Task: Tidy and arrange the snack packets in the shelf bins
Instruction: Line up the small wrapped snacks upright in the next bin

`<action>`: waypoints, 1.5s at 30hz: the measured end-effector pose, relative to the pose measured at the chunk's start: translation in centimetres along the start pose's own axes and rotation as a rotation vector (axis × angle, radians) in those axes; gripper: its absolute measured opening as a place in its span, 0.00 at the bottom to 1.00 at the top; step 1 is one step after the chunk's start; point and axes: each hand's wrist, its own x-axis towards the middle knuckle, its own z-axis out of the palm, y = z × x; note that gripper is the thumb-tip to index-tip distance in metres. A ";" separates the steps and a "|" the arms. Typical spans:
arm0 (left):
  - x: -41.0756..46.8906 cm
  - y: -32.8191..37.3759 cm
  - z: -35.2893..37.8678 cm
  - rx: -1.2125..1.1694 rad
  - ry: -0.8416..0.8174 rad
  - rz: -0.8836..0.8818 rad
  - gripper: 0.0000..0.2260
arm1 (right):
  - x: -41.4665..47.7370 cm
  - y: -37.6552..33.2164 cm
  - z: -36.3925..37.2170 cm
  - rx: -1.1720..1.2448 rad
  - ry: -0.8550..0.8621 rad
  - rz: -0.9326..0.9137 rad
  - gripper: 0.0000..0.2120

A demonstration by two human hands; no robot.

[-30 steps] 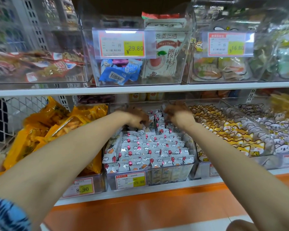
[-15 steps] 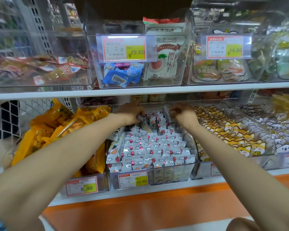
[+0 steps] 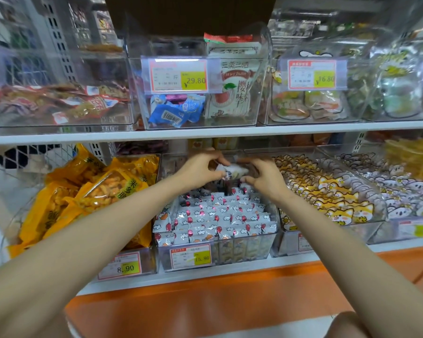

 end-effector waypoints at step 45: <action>7.1 -3.8 3.3 0.788 -0.831 -0.118 0.20 | -6.5 0.2 -2.2 -0.098 0.035 0.102 0.16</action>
